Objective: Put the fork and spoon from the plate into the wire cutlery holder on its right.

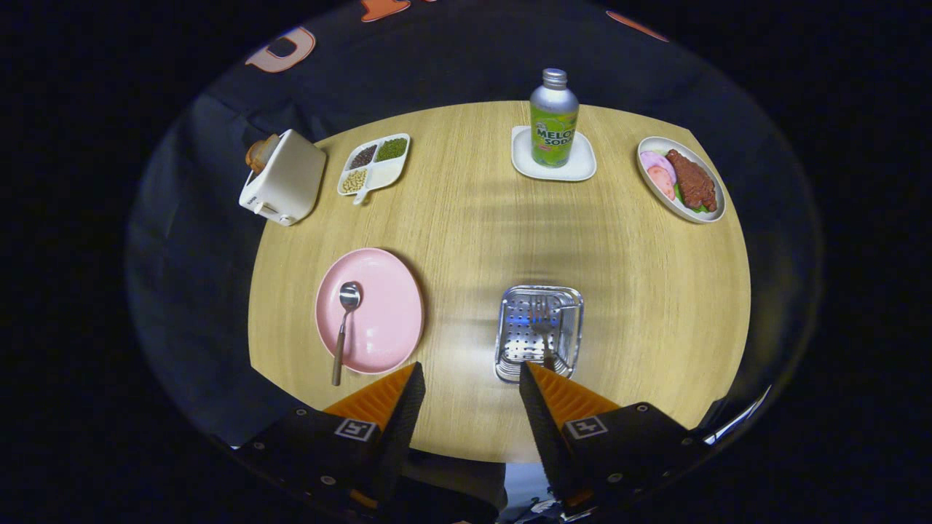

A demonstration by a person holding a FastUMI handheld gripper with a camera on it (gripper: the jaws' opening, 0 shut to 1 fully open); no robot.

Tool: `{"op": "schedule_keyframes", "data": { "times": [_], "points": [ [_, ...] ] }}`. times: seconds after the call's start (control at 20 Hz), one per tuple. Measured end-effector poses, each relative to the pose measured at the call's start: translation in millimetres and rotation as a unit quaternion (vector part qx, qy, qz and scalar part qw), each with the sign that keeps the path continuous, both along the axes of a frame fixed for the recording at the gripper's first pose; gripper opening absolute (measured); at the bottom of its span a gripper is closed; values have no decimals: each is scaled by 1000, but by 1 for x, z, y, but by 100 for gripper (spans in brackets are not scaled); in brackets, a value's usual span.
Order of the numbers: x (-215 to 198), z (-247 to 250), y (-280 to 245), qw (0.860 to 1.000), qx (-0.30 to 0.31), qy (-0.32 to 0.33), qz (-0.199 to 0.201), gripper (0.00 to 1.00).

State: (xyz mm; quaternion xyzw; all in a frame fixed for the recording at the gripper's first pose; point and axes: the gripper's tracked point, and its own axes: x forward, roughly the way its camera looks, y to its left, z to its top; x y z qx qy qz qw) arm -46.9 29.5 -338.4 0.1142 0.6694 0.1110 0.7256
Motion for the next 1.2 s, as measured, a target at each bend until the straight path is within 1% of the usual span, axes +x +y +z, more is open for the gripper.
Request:
{"op": "schedule_keyframes", "data": {
  "times": [0.1,0.15,0.35,0.55,0.7,0.85,1.0,1.2],
  "points": [
    [-3,2,19,1000,14,2,-3,87],
    [-4,2,29,1000,17,4,-4,88],
    [-13,2,78,999,40,14,8,93],
    [-28,-5,132,997,52,31,43,93],
    [-34,-16,162,996,49,41,61,91],
    [-41,-28,188,995,46,56,68,89],
    [-41,-41,205,995,40,59,66,84],
    [-40,-64,213,997,16,53,56,78]
  ]
}}
